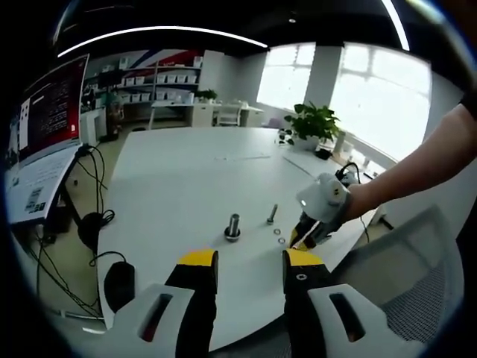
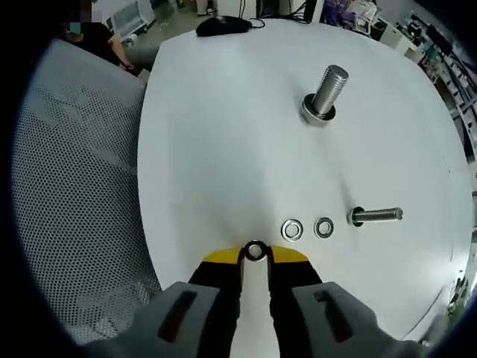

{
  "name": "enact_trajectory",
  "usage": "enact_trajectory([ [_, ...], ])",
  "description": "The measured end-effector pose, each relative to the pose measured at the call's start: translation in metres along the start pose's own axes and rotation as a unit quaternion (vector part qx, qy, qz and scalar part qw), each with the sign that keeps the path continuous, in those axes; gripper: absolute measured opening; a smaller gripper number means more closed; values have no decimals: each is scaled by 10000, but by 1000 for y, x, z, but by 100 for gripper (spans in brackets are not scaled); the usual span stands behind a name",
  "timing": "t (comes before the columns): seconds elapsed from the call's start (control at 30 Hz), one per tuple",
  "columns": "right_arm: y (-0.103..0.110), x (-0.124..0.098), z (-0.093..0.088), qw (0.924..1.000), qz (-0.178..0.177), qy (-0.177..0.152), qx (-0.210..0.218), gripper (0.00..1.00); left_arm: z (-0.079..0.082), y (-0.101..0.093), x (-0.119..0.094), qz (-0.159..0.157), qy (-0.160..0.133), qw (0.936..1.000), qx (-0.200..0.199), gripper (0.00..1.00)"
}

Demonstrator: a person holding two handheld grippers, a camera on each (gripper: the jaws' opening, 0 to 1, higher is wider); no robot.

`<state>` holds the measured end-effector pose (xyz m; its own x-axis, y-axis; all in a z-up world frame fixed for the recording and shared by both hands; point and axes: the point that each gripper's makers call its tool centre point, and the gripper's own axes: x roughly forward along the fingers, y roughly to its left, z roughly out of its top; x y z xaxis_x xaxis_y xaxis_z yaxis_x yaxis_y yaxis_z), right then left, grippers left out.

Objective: Place the washer onto the threaded stud by aligning its center hole with the stud, sliding it down to the base, and recovering from edge contact or off-axis alignment until the washer reaches the visible bottom stop.

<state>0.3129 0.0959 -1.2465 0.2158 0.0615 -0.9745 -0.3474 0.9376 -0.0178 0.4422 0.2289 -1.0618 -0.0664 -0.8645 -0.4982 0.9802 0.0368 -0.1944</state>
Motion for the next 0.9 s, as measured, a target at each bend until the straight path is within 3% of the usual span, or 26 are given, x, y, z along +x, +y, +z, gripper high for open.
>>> enact_trajectory([
  [0.2, -2, -1, 0, 10000, 2, 11, 20, 14, 2, 1, 0, -1, -24, 10000, 3, 33],
  [0.53, -2, -12, -1, 9989, -20, -186, 439, 13, 0, 5, -1, 8, -15, 10000, -19, 33],
  [0.9, -32, -42, 1, 9967, -173, -402, 686, 13, 3, 1, -1, -17, -33, 10000, -9, 33],
])
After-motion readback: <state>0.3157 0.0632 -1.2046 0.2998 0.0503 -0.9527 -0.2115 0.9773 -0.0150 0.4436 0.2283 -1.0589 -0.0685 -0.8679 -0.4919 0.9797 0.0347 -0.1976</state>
